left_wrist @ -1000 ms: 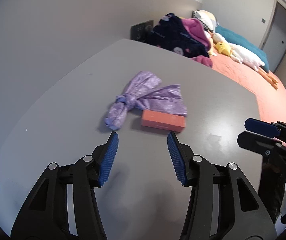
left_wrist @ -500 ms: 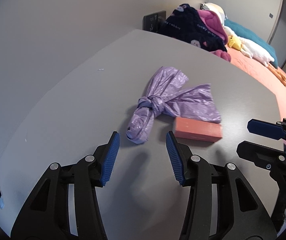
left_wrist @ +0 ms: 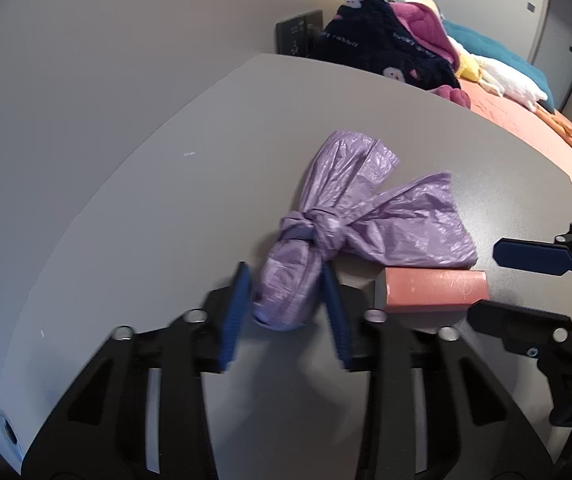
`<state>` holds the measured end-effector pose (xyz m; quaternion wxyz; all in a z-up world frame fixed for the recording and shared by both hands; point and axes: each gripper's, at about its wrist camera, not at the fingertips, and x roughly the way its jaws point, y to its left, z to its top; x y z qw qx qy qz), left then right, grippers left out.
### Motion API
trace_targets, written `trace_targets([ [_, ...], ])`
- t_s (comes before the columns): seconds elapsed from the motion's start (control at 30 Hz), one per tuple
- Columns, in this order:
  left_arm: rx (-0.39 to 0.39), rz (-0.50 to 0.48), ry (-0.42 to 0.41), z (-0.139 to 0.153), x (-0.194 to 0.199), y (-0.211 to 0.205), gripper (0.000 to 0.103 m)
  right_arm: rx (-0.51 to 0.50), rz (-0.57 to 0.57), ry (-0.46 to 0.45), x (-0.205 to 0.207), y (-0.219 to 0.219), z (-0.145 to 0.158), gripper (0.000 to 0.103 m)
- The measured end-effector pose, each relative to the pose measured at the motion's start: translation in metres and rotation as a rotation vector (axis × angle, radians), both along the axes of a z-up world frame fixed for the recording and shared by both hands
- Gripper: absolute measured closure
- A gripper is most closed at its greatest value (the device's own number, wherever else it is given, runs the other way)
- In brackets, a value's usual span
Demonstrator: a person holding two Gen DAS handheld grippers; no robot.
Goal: Collect trash
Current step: 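Grasp the tied purple bag with the left tool while the right tool grasps the pink box, then lift and carry the purple bag and pink box over the bin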
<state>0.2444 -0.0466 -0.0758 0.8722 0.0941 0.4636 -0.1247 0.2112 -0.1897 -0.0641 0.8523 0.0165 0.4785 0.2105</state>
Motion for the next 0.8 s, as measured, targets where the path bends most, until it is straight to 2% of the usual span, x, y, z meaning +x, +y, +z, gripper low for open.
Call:
trace_targets([
  [0.1, -0.022, 0.015, -0.01, 0.0, 0.002, 0.003, 0.085, -0.005, 0.013, -0.001, 0.003, 0.007, 0.0, 0.051],
  [0.23, -0.092, 0.084, -0.017, 0.006, 0.004, 0.02, 0.086, -0.025, 0.03, 0.0, 0.01, 0.017, -0.004, 0.051],
  [0.37, -0.103, 0.108, -0.033, 0.014, 0.002, 0.032, 0.086, -0.052, 0.048, -0.011, 0.016, 0.027, -0.006, 0.052],
  [0.47, -0.104, 0.126, -0.034, 0.015, 0.0, 0.038, 0.086, -0.076, 0.064, -0.025, 0.016, 0.036, -0.005, 0.057],
  [0.53, -0.107, 0.136, -0.031, 0.014, 0.0, 0.04, 0.086, -0.087, 0.075, -0.034, 0.016, 0.04, -0.005, 0.064],
  [0.57, -0.111, 0.144, -0.027, 0.014, 0.0, 0.042, 0.086, -0.098, 0.082, -0.038, 0.016, 0.043, -0.005, 0.078],
  [0.6, -0.112, 0.146, -0.025, 0.013, 0.0, 0.043, 0.086, -0.112, 0.084, -0.044, 0.015, 0.044, -0.004, 0.081],
  [0.8, -0.116, 0.147, -0.027, 0.015, -0.003, 0.04, 0.086, -0.059, 0.061, -0.01, 0.014, 0.04, 0.0, 0.081],
])
